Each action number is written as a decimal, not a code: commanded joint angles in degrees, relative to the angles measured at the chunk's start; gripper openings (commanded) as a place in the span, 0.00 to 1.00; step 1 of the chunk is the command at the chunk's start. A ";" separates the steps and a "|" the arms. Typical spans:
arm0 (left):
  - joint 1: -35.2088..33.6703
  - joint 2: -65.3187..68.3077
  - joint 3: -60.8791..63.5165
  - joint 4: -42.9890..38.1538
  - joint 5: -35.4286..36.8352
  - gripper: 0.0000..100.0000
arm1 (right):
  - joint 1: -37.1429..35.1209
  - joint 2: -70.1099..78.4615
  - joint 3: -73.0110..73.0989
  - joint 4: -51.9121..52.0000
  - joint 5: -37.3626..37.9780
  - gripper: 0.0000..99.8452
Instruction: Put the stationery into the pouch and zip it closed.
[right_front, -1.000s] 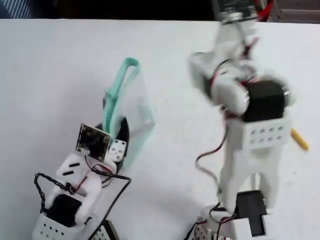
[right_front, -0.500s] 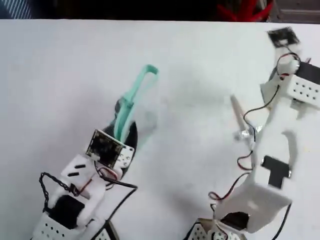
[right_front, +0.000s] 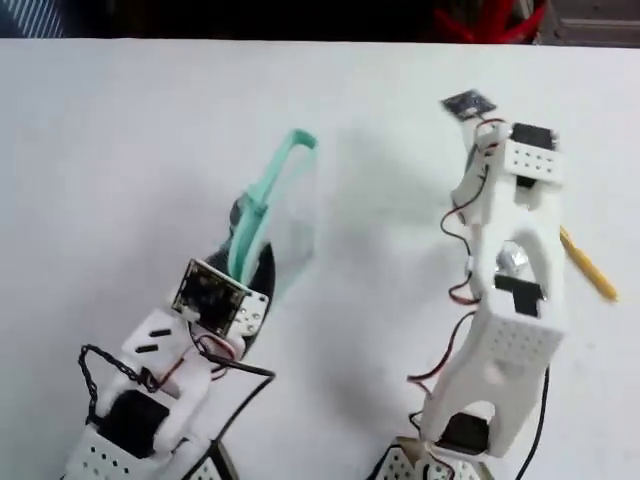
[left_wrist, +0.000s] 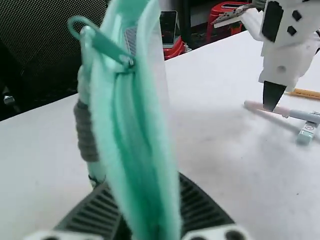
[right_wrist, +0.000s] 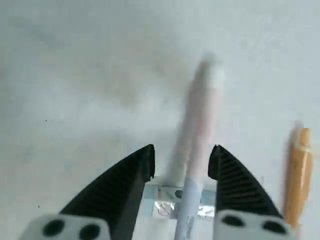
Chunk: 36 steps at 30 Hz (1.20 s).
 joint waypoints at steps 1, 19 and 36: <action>0.57 -0.48 -0.18 0.26 -0.79 0.03 | 0.13 3.91 -5.45 -2.15 0.44 0.18; 0.75 -0.48 -0.18 0.18 -0.79 0.03 | -0.75 15.60 -34.73 11.30 0.35 0.02; 0.75 -0.48 -0.18 0.26 -0.79 0.03 | -20.62 -36.79 -29.54 18.33 -15.38 0.02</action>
